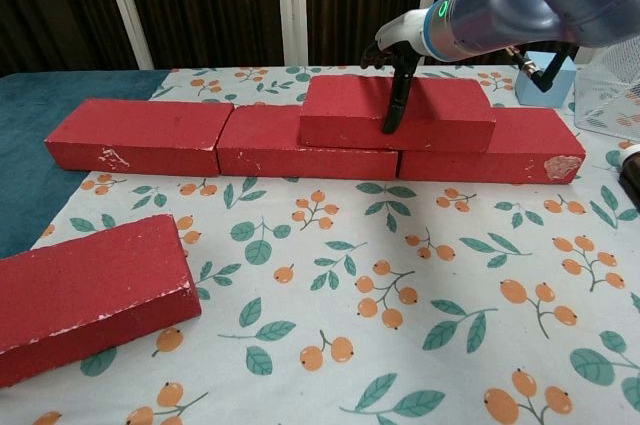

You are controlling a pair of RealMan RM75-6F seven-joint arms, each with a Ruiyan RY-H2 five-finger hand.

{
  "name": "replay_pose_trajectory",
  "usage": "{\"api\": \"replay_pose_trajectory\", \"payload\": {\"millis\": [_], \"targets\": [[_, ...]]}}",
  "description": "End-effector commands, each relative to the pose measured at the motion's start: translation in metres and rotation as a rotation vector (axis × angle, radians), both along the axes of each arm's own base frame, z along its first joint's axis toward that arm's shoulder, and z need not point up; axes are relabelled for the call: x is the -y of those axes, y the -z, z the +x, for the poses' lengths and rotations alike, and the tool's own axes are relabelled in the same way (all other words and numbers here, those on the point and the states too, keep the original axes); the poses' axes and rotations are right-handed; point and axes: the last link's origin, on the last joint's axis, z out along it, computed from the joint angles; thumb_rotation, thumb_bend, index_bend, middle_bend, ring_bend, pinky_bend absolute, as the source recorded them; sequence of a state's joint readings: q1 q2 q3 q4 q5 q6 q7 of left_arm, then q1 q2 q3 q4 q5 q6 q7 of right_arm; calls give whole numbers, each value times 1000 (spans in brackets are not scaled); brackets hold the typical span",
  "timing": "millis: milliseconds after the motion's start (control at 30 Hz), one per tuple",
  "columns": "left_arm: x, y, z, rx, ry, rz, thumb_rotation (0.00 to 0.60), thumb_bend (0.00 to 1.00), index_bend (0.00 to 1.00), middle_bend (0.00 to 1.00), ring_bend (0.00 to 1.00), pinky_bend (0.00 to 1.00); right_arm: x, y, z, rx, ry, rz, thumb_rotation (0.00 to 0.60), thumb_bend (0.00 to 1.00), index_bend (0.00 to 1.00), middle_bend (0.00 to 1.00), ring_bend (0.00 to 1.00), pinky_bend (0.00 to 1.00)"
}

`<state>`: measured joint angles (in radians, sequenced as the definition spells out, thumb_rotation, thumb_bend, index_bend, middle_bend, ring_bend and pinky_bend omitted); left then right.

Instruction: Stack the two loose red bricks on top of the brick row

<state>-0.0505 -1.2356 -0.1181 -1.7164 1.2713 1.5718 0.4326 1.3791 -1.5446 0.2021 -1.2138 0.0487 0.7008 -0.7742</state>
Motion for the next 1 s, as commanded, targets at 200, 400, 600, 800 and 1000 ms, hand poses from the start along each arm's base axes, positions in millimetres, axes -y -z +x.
{"api": "replay_pose_trajectory", "payload": {"millis": [200, 400, 600, 800, 1000], "targets": [[0, -1, 0, 6, 3, -1, 600, 0, 36, 12, 0, 102, -6, -21, 3, 9, -10, -8, 600, 54, 0, 0, 0, 0], [0, -4, -1, 23, 5, 10, 600, 0, 4, 0, 0, 102, -28, -68, 10, 105, -67, -53, 600, 54, 0, 0, 0, 0], [3, -9, 1, 53, 39, 31, 600, 0, 2, 0, 0, 102, -93, -136, -37, 250, -120, -166, 600, 54, 0, 0, 0, 0], [7, -9, 8, 98, 90, 42, 600, 8, 0, 0, 0, 102, -168, -172, -124, 316, -102, -269, 600, 54, 0, 0, 0, 0], [11, -5, 15, 149, 112, 29, 600, 8, 0, 0, 0, 117, -233, -169, -195, 291, -68, -315, 600, 55, 0, 0, 0, 0]]}}
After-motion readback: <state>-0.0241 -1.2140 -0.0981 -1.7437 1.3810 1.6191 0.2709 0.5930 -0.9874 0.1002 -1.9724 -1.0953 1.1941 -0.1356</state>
